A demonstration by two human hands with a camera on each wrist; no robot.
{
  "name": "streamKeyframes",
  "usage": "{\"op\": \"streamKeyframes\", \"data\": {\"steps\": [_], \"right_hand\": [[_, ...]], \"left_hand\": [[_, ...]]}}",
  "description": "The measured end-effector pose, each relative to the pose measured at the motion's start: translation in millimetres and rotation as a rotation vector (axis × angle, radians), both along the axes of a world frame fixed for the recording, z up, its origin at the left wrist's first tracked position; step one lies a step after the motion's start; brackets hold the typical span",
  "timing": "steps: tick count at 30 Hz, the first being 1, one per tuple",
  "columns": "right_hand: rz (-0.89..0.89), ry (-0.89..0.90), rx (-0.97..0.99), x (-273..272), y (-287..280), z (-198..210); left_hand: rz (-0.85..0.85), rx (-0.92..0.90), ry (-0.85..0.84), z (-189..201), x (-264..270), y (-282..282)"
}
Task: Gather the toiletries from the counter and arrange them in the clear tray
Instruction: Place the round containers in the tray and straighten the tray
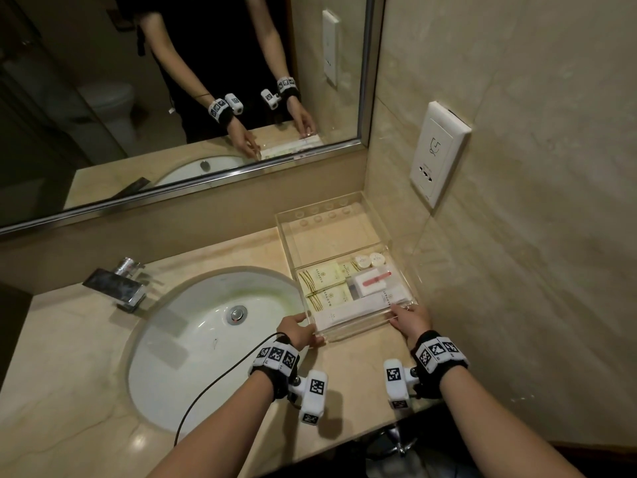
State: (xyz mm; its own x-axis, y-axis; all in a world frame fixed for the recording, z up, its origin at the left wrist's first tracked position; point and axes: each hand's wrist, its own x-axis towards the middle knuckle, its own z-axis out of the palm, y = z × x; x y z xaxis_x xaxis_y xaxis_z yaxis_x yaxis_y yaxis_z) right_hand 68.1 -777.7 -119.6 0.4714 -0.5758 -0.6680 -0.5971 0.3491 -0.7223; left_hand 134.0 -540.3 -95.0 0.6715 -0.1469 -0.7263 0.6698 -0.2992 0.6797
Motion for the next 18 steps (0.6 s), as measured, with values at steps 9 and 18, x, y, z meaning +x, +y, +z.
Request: {"op": "streamKeyframes", "data": {"steps": [9, 18], "right_hand": [[-0.073, -0.030, -0.010, 3.8, 6.8, -4.7], [-0.078, -0.042, -0.105, 5.7, 8.7, 7.0]], "left_hand": [[0.017, -0.015, -0.082, -6.7, 10.1, 4.3], [0.061, -0.047, -0.094, 2.4, 10.3, 4.3]]}}
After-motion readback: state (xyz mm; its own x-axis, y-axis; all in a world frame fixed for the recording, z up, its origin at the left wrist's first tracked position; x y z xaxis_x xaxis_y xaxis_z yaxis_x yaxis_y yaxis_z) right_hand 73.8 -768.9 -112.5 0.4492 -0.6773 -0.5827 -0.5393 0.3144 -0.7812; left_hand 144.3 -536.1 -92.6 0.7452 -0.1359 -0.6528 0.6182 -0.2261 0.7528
